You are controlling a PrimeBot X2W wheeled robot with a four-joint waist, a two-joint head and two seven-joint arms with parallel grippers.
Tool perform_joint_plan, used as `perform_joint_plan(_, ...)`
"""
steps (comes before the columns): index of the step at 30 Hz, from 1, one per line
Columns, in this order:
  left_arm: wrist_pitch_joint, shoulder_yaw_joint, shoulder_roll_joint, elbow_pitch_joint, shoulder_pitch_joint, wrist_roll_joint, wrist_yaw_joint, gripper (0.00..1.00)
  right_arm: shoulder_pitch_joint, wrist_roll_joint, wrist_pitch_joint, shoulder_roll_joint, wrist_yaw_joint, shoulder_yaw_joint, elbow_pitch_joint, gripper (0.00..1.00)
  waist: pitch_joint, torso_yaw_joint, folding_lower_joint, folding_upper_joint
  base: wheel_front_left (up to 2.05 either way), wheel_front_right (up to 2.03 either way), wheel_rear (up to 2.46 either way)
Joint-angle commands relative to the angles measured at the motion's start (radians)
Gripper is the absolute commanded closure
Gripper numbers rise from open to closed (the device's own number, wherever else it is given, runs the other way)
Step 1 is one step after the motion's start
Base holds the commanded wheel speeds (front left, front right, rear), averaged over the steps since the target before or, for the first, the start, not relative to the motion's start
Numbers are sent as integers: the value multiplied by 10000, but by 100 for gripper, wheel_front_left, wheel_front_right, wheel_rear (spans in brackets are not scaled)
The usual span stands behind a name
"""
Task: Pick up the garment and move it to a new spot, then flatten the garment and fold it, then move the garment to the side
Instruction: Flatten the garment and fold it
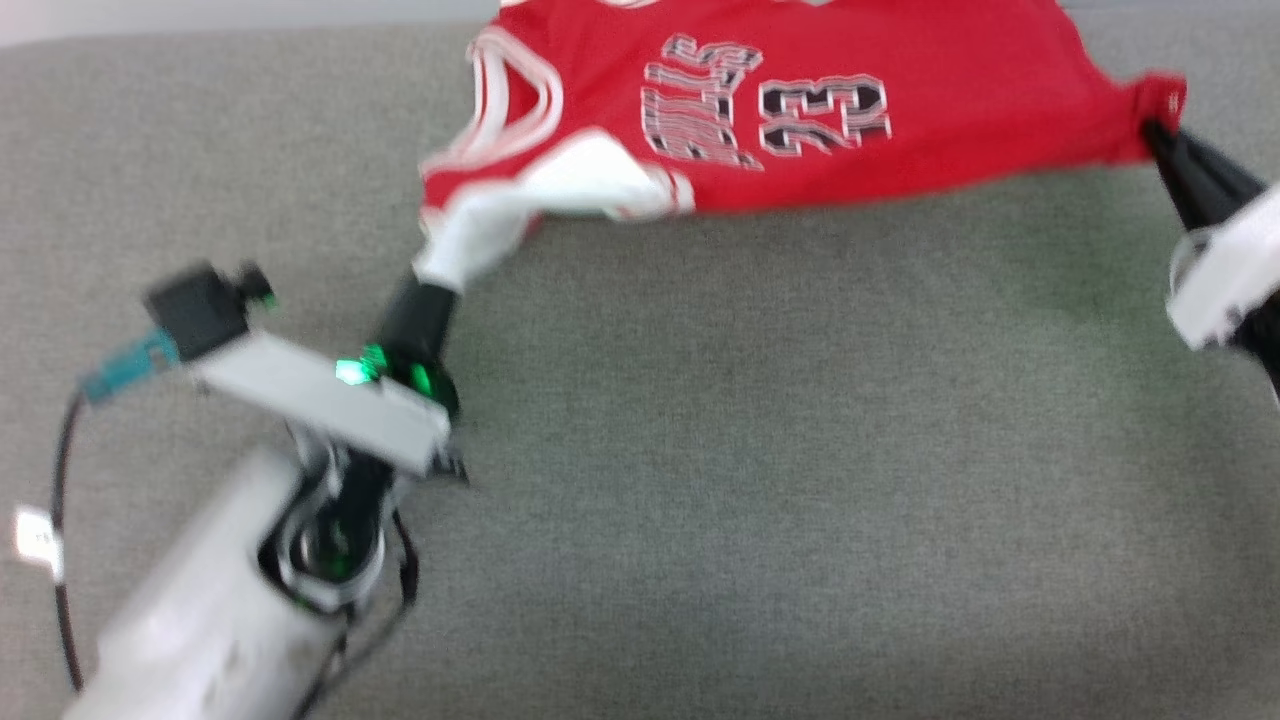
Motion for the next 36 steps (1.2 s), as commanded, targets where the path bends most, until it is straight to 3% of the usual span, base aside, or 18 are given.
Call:
perform_joint_plan(1,-73,-78,204,-642,630,63,-27,100,568,155,10,-252,-13,-28,-470,100,-325,34,0,0,0,0,0)
perform_joint_plan(7,-225,-93,1075,-2763,3084,492,-14,100,2813,393,108,-1133,-13,-657,-2239,100,-760,-65,0,0,0,0,0)
perform_joint_plan(11,-264,230,1448,-3972,4635,814,355,100,4342,258,359,-1456,-13,-1565,-3285,100,-938,-154,0,0,0,0,0)
perform_joint_plan(19,-276,1032,1631,-6166,6874,1543,1225,100,7044,-376,1261,-1048,-15,-3923,-5272,100,-904,-268,0,0,0,0,0)
perform_joint_plan(28,519,691,1503,-5448,5259,2264,1544,100,7190,-1420,2802,31,-14,-5284,-6525,100,-376,-299,0,0,0,0,0)
perform_joint_plan(36,1386,574,989,-3248,2394,2772,1402,100,5666,-2017,3489,577,-14,-5095,-5656,100,365,-375,0,0,0,0,0)
